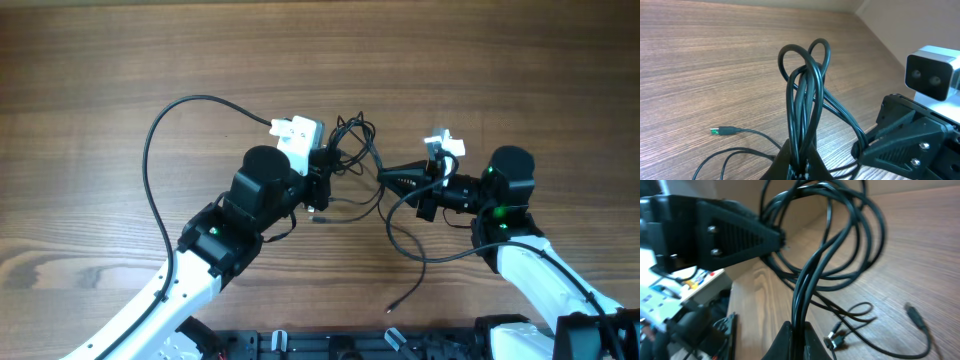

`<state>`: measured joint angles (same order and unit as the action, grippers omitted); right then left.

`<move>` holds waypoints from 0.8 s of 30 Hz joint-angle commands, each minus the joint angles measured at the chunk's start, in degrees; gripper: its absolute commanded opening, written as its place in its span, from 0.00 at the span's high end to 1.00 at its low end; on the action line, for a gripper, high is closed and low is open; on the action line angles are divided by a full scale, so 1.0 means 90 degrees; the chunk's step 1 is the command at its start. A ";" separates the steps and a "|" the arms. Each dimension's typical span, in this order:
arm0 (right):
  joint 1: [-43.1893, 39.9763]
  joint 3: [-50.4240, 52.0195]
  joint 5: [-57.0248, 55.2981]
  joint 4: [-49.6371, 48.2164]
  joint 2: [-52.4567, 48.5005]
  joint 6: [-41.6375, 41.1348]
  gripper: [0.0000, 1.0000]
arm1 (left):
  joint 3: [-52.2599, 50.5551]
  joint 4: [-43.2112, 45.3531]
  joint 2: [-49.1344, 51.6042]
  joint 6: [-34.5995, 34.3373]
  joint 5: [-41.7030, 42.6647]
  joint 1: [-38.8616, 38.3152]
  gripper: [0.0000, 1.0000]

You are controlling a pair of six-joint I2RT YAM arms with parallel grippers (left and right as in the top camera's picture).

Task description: Untangle cables

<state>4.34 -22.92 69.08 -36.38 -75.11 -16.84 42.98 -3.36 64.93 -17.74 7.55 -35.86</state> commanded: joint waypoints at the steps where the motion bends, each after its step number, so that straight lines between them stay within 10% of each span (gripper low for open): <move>1: -0.0002 -0.0036 0.0600 -0.0068 -0.0053 -0.0034 0.96 | 0.0095 0.0119 0.0134 0.0289 0.0680 0.0005 0.96; 24: -0.0002 -0.0036 -0.0386 0.0000 -0.0053 -0.0770 0.96 | 0.0095 0.0209 0.0478 0.0930 0.1829 -0.1013 0.96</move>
<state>4.34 -22.92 67.26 -36.16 -75.11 -22.50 43.03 -1.45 69.01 -12.36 21.54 -43.03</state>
